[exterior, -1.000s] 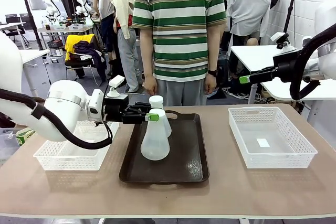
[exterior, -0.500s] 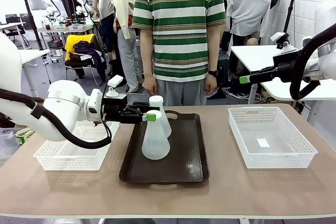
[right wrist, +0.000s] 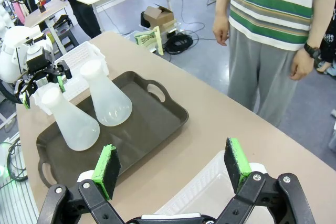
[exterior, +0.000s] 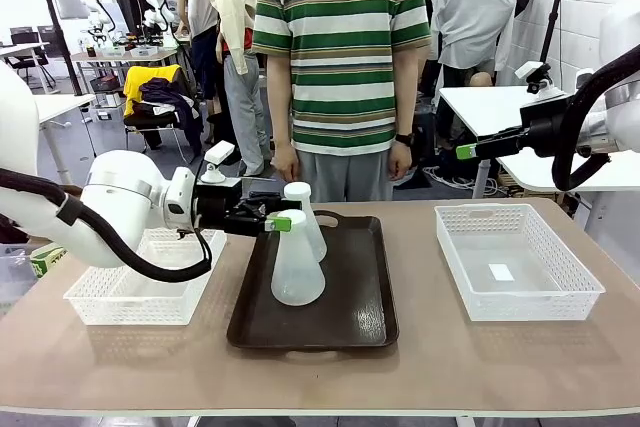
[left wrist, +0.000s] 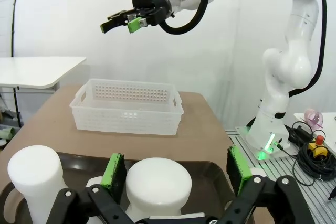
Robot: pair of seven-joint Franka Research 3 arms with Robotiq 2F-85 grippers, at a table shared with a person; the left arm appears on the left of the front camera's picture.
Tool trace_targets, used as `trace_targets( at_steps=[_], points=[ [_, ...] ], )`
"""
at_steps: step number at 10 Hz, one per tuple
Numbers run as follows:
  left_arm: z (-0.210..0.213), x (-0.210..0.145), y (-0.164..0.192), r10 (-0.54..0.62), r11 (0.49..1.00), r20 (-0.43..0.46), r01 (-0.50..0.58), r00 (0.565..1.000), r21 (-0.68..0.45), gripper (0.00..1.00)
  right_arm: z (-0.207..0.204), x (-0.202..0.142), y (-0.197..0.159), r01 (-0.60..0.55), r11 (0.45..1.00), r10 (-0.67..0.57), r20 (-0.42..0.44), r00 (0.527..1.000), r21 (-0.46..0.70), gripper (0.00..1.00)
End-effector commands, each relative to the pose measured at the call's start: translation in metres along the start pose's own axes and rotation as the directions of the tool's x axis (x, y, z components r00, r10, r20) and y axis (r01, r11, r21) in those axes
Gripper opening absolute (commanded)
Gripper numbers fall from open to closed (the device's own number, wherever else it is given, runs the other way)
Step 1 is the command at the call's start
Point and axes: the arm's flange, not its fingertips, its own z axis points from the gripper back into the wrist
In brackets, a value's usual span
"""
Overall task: Prepare the laboratory tools.
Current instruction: Place the picked Big flask upright in the Handle tray as directed by the person.
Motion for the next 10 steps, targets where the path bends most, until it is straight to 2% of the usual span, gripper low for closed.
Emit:
trace_targets(
  at_steps=[1, 6, 10],
  points=[
    [0.005, 0.003, -0.003, 0.001, 1.0, -0.031, 0.0, 1.0, 0.02, 1.0, 0.0, 0.002, -0.001, 0.006, 1.0, -0.006, -0.014, 1.0, -0.008, 1.0],
    [0.009, 0.005, -0.004, -0.061, 0.997, -0.02, 0.062, 0.998, 0.047, 1.0, 0.0, 0.002, -0.001, 0.006, 1.0, -0.006, -0.014, 1.0, -0.008, 1.0],
    [0.018, 0.009, -0.009, -0.046, 0.994, 0.001, 0.046, 0.999, 0.1, 1.0, 0.0, 0.002, -0.001, 0.006, 1.0, -0.006, -0.014, 1.0, -0.008, 1.0]
  ],
)
